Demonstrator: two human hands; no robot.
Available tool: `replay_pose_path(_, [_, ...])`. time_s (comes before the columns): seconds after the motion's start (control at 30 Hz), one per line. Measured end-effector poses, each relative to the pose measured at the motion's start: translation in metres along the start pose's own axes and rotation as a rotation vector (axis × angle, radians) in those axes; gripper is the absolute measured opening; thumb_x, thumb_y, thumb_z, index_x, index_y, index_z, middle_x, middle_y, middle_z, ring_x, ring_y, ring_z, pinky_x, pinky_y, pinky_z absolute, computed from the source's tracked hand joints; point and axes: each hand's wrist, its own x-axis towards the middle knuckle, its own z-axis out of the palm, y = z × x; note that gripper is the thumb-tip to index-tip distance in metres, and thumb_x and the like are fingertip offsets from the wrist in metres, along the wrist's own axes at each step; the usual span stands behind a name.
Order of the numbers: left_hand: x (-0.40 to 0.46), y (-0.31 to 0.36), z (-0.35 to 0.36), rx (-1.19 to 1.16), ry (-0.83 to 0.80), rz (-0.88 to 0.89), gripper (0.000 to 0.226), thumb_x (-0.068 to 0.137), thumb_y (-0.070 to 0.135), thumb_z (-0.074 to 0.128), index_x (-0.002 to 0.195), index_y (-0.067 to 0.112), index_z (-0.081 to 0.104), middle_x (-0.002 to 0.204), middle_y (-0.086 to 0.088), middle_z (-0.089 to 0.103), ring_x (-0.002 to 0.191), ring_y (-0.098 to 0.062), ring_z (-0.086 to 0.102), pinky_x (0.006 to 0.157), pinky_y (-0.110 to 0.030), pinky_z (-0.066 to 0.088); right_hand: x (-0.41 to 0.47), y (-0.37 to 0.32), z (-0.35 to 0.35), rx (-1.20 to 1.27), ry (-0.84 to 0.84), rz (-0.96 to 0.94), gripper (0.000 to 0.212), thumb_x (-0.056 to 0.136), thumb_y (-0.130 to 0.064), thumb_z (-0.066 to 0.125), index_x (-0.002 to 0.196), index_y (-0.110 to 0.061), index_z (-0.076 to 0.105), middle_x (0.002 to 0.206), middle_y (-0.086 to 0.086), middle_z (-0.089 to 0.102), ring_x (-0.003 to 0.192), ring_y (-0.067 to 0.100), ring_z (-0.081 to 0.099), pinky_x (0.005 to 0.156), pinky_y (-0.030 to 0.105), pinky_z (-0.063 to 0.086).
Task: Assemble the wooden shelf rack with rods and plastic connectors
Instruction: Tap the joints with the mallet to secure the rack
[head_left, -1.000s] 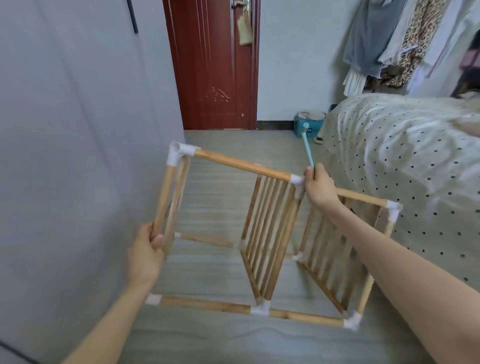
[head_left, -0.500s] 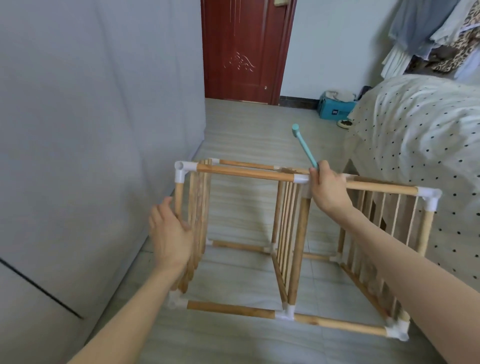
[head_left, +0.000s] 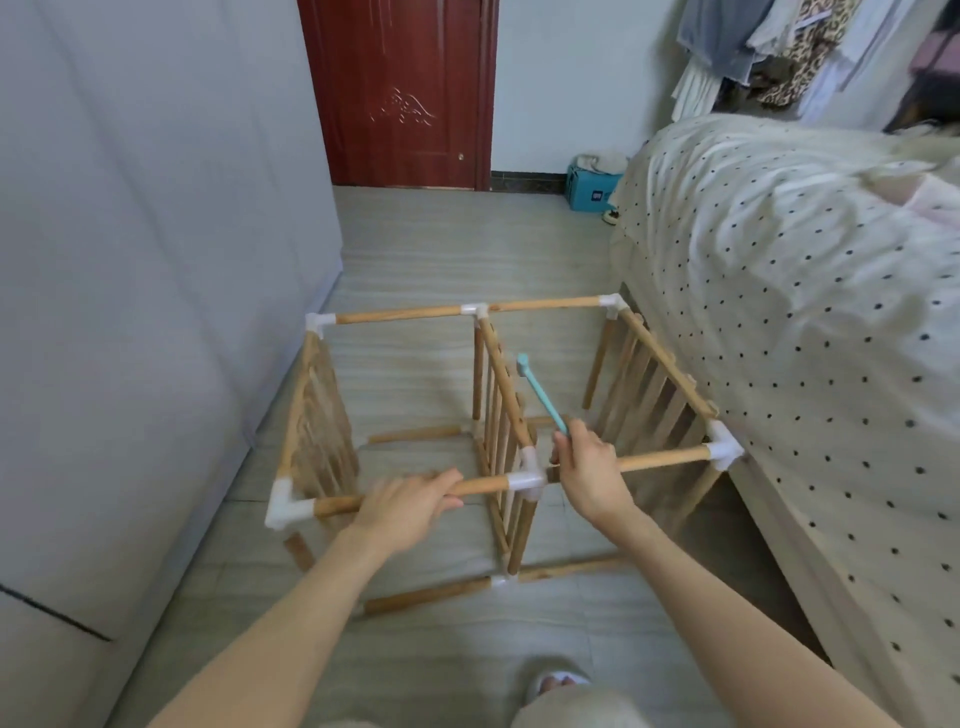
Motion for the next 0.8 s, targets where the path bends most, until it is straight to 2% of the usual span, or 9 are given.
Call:
replay_pose_path(0.1, [0.003,-0.005,0.006,-0.047,-0.033,-0.029,0.03,0.098,0.048,0.028,0.118,0.03,0.043,0.104,0.002,0.06,0.096,-0.023,0.06,0.067,-0.031,0.034,-0.022,0.02,-0.005,0.219,0.175,0.062,0.019,0.1,-0.02,0.039,0.092,-0.008,0.051,0.086,0.008,0.061,0.078,0.02,0.059,0.073,0.037,0.05])
replay_pose_path(0.2, [0.006,-0.005,0.005,-0.033,-0.012,-0.044,0.03,0.098,0.048,0.029,0.117,0.031,0.045,0.103,0.007,0.06,0.093,-0.018,0.059,0.067,-0.029,0.034,-0.033,0.03,-0.01,0.341,0.363,0.142,0.018,0.099,-0.024,0.04,0.086,-0.014,0.049,0.076,0.002,0.053,0.067,0.015,0.051,0.057,0.024,0.042])
replay_pose_path(0.23, [0.005,-0.004,0.007,-0.026,0.014,-0.05,0.03,0.098,0.047,0.03,0.118,0.031,0.046,0.106,0.008,0.06,0.094,-0.018,0.059,0.068,-0.029,0.033,-0.035,0.033,-0.011,0.431,0.374,0.229,0.021,0.099,-0.026,0.039,0.086,-0.013,0.05,0.073,0.001,0.052,0.065,0.014,0.05,0.058,0.025,0.045])
replay_pose_path(0.3, [0.004,-0.001,0.01,-0.027,0.053,-0.049,0.03,0.099,0.046,0.03,0.119,0.031,0.046,0.109,0.008,0.06,0.094,-0.017,0.059,0.07,-0.029,0.033,-0.036,0.042,-0.011,0.641,0.324,0.452,0.025,0.099,-0.027,0.039,0.093,-0.01,0.055,0.073,0.001,0.05,0.068,0.013,0.05,0.071,0.035,0.052])
replay_pose_path(0.4, [0.003,-0.001,0.013,-0.038,0.095,-0.047,0.03,0.099,0.044,0.029,0.121,0.032,0.045,0.112,0.008,0.059,0.099,-0.015,0.057,0.077,-0.031,0.037,-0.033,0.054,-0.015,0.942,0.247,0.673,0.023,0.1,-0.025,0.04,0.1,-0.009,0.057,0.092,0.005,0.051,0.088,0.017,0.05,0.089,0.035,0.049])
replay_pose_path(0.5, [-0.002,0.0,0.02,-0.022,0.175,-0.045,0.034,0.101,0.037,0.027,0.132,0.033,0.039,0.123,0.01,0.054,0.111,-0.013,0.052,0.08,-0.03,0.029,-0.022,0.052,-0.025,1.232,0.243,0.665,0.024,0.101,-0.022,0.038,0.088,-0.009,0.053,0.102,0.013,0.051,0.101,0.025,0.054,0.102,0.042,0.043])
replay_pose_path(0.57, [-0.006,0.001,0.022,-0.029,0.206,-0.024,0.038,0.101,0.031,0.027,0.138,0.034,0.035,0.124,0.01,0.052,0.113,-0.012,0.05,0.077,-0.027,0.024,-0.012,0.045,-0.03,1.24,0.235,0.636,0.027,0.102,-0.023,0.036,0.083,-0.009,0.05,0.099,0.012,0.05,0.095,0.024,0.056,0.101,0.044,0.043])
replay_pose_path(0.67, [-0.006,0.0,0.019,-0.067,0.217,-0.034,0.039,0.101,0.029,0.029,0.139,0.035,0.033,0.123,0.011,0.051,0.112,-0.01,0.049,0.077,-0.026,0.022,0.0,0.034,-0.033,1.217,0.232,0.639,0.028,0.102,-0.024,0.035,0.082,-0.011,0.049,0.084,0.006,0.045,0.078,0.018,0.05,0.099,0.043,0.045])
replay_pose_path(0.8, [-0.003,-0.006,0.011,-0.145,0.277,-0.082,0.038,0.101,0.028,0.03,0.138,0.034,0.034,0.123,0.011,0.053,0.111,-0.008,0.049,0.077,-0.026,0.021,0.025,0.008,-0.05,1.188,0.221,0.536,0.029,0.102,-0.022,0.034,0.08,-0.011,0.048,0.081,0.006,0.044,0.081,0.021,0.05,0.096,0.043,0.046])
